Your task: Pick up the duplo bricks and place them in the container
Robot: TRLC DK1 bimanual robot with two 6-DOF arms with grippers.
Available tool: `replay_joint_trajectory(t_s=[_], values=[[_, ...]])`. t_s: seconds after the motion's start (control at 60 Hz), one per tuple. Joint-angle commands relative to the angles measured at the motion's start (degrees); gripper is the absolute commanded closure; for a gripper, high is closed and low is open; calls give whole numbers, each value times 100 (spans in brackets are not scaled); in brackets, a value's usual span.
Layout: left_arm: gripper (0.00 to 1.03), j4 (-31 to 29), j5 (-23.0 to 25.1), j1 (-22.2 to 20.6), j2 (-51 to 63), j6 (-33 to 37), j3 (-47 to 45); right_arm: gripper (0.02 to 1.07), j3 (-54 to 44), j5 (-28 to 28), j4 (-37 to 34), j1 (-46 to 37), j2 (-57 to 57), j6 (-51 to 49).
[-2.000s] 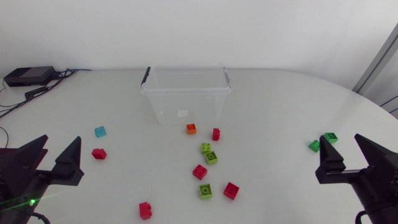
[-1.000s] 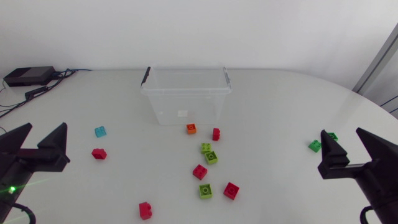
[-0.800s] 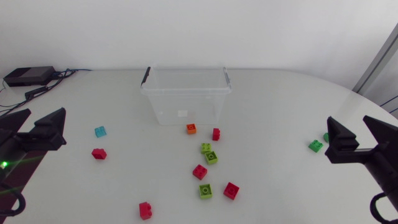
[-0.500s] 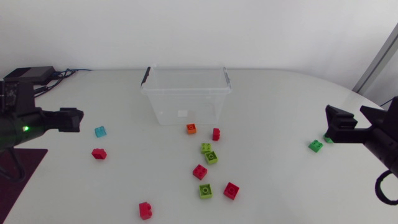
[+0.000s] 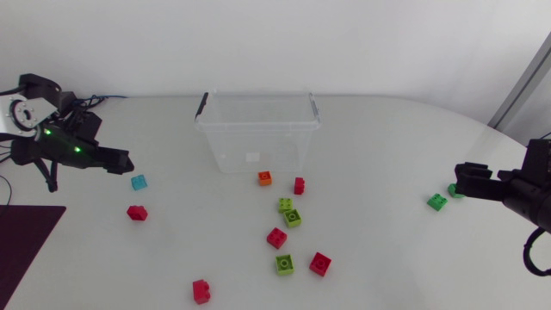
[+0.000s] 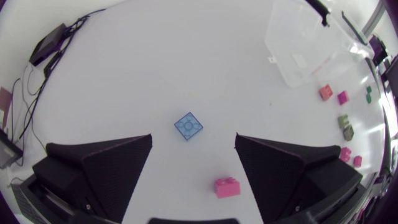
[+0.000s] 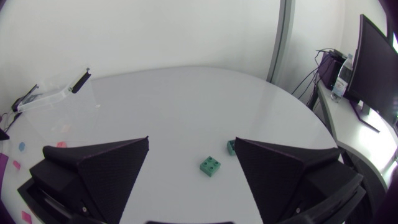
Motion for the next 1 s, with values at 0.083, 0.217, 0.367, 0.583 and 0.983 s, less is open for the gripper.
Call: replay_joint_trajectory(t_s=[0.083, 0.217, 0.367, 0.583, 0.983], values=[[9, -100, 53, -2, 835, 1652, 469, 7, 380, -223, -457, -181, 295, -408], [8, -30, 62, -11, 1222, 2637, 609, 7, 643, -241, -914, -137, 541, -1041], [8, 14, 220, 130, 1644, 3700, 926, 7, 1030, -610, -1486, -321, 1112, -1876], [11, -654, 414, 341, 2435, 4641, 1910, 7, 1338, -1041, -2075, -409, 1648, -3018], [17, -1744, 791, 182, 2936, 5405, 2376, 11, 1373, -1709, -1688, -796, 2650, -3203]])
